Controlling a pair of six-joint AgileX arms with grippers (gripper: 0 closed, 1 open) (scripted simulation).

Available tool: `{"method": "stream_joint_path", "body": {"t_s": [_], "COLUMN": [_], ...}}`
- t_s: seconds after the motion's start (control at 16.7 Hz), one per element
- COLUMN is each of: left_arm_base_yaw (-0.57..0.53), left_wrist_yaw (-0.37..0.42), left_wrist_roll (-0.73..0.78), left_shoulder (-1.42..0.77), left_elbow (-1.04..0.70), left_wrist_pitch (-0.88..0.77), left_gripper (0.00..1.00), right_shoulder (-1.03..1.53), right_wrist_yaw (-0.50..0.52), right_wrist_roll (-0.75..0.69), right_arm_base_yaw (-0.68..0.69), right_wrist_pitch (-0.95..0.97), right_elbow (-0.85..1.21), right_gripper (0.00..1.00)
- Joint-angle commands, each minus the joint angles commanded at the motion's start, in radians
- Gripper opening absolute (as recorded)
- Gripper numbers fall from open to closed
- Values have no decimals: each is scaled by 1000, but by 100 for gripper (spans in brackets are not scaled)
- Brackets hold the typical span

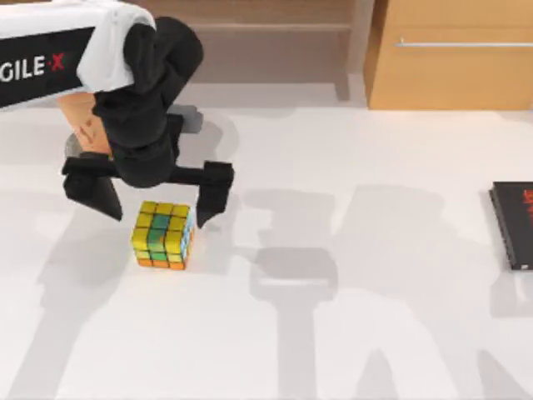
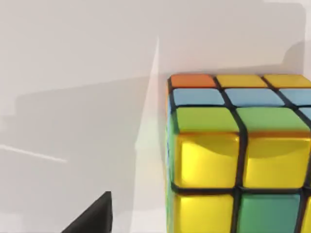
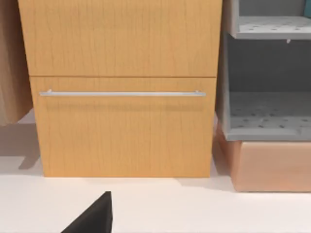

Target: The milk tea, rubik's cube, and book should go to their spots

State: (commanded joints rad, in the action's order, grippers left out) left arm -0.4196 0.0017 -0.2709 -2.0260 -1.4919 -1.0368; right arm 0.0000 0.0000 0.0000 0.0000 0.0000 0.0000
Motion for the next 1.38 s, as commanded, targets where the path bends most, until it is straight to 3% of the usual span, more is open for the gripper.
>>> {"method": "stream_joint_path", "body": {"t_s": [0.42, 1.2, 1.38], "left_arm_base_yaw": [-1, -1, -1], "left_wrist_yaw": [0, 0, 0], "left_wrist_roll": [0, 0, 0], "left_shoulder": [-22, -22, -22], "left_elbow": [54, 54, 54], "left_wrist_pitch": [76, 76, 76], "left_gripper": [100, 2, 0], "right_shoulder": [0, 0, 0], "right_wrist_yaw": [0, 0, 0], "right_wrist_roll": [0, 0, 0], "right_arm_base_yaw": [0, 0, 0], "right_wrist_pitch": [0, 0, 0], "right_elbow": [0, 0, 0], "right_gripper": [100, 100, 100]}}
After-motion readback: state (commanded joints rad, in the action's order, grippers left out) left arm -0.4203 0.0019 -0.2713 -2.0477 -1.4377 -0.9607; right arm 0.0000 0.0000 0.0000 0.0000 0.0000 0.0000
